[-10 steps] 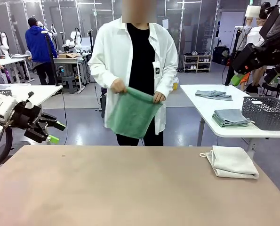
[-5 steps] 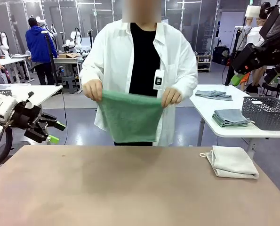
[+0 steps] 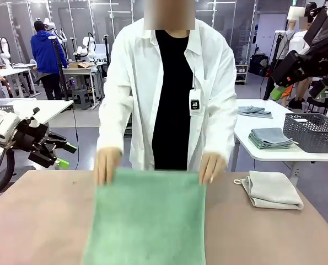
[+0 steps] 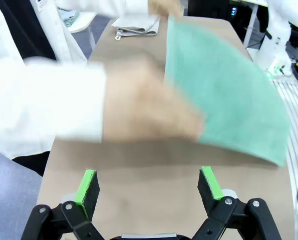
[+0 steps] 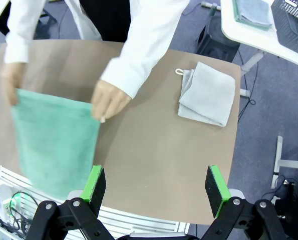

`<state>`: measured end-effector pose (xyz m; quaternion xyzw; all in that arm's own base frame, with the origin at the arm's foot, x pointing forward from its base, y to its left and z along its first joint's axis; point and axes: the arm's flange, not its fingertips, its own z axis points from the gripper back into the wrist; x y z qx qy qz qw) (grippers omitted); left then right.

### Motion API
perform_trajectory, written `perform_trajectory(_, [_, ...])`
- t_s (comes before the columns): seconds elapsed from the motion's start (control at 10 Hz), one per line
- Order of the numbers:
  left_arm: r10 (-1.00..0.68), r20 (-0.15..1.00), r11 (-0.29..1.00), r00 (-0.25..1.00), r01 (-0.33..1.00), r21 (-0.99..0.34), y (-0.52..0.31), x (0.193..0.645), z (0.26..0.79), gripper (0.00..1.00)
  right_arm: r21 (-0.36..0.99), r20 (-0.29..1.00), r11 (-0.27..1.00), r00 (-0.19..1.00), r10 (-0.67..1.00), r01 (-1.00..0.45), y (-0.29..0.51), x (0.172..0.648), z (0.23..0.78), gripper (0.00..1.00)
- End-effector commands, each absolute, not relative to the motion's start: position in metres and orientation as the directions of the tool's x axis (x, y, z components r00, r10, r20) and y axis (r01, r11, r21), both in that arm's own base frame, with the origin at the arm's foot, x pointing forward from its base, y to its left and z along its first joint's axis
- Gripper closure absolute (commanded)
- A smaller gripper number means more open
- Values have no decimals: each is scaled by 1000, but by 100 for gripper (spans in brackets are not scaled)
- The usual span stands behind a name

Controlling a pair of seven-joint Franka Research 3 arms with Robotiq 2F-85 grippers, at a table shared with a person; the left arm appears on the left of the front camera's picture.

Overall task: Fold the towels and place them in the basket.
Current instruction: When a person lays out a Towel with hook on the table, fold it in half twice.

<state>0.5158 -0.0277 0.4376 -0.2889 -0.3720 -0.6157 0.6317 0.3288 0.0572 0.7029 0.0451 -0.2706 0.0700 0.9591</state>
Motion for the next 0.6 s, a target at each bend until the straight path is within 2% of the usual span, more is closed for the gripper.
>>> perform_trajectory(0.0, [-563, 826, 74, -37, 993, 95, -28, 515, 439, 0, 55, 527, 988, 844, 97, -147, 58, 331, 704, 1])
perform_trajectory(0.5, [-563, 826, 74, -37, 993, 95, -28, 515, 439, 0, 55, 527, 988, 844, 97, -147, 58, 331, 704, 1])
